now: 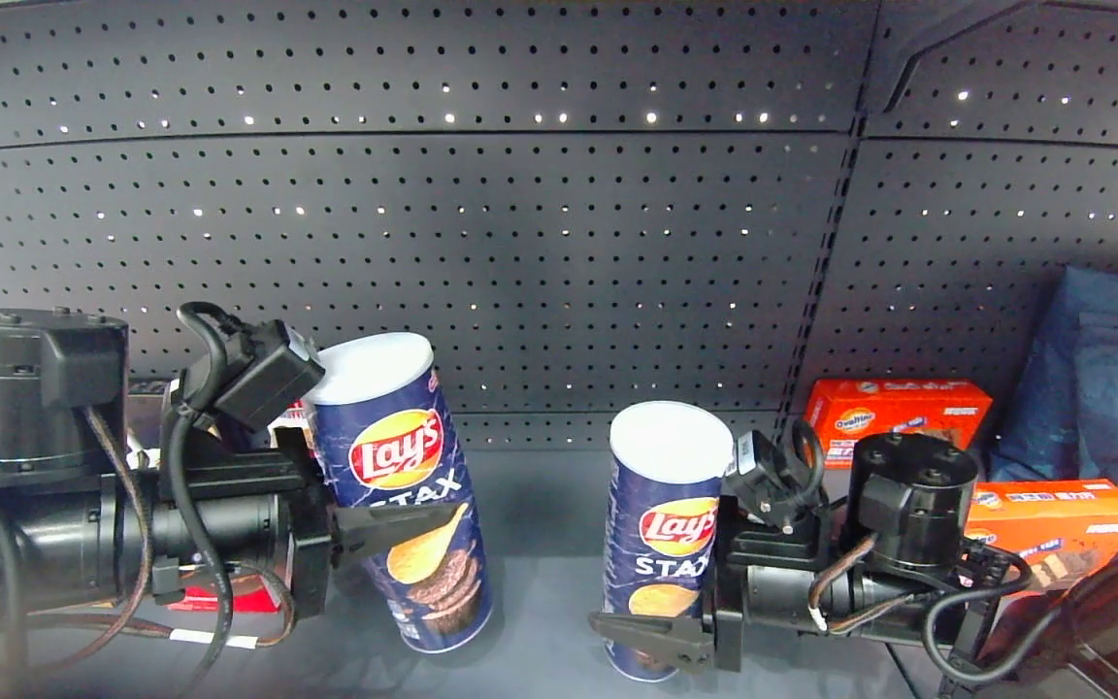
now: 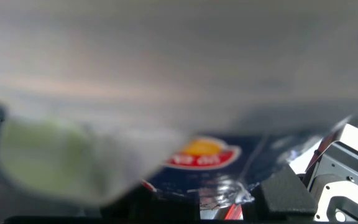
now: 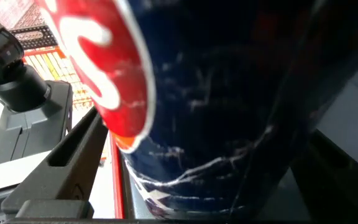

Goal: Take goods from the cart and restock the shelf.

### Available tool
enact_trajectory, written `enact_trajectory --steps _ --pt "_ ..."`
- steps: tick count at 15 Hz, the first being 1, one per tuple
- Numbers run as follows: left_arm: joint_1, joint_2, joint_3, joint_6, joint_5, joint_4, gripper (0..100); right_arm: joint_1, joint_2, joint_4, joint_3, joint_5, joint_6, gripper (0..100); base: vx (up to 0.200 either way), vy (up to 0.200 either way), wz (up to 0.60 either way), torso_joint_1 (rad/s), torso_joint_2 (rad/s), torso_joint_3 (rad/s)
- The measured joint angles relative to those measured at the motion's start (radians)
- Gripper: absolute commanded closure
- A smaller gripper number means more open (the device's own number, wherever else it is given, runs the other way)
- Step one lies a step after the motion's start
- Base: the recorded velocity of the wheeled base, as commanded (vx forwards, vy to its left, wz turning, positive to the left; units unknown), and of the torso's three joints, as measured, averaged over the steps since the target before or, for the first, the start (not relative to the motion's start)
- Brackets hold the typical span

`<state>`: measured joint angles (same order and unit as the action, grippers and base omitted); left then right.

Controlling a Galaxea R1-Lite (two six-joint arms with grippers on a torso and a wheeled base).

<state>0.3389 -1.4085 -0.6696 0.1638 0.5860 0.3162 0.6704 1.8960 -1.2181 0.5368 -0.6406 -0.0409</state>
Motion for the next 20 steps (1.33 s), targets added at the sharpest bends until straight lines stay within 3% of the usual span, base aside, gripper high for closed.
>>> enact_trajectory --steps 5,13,20 --pt "0.0 0.002 0.008 0.0 0.0 0.0 100 -0.012 -0.014 -0.004 -0.024 0.004 -0.002 0 0.0 0.0 0.0 0.0 0.0 0.0" --pt "-0.001 0.011 0.025 0.0 0.0 0.0 100 -0.059 -0.186 -0.002 -0.227 0.008 -0.004 0 0.0 0.0 0.0 0.0 0.0 0.0" --pt "-0.001 0.018 0.035 0.0 0.0 0.0 100 -0.047 -0.255 -0.002 -0.306 -0.002 -0.005 0 0.0 0.0 0.0 0.0 0.0 0.0"
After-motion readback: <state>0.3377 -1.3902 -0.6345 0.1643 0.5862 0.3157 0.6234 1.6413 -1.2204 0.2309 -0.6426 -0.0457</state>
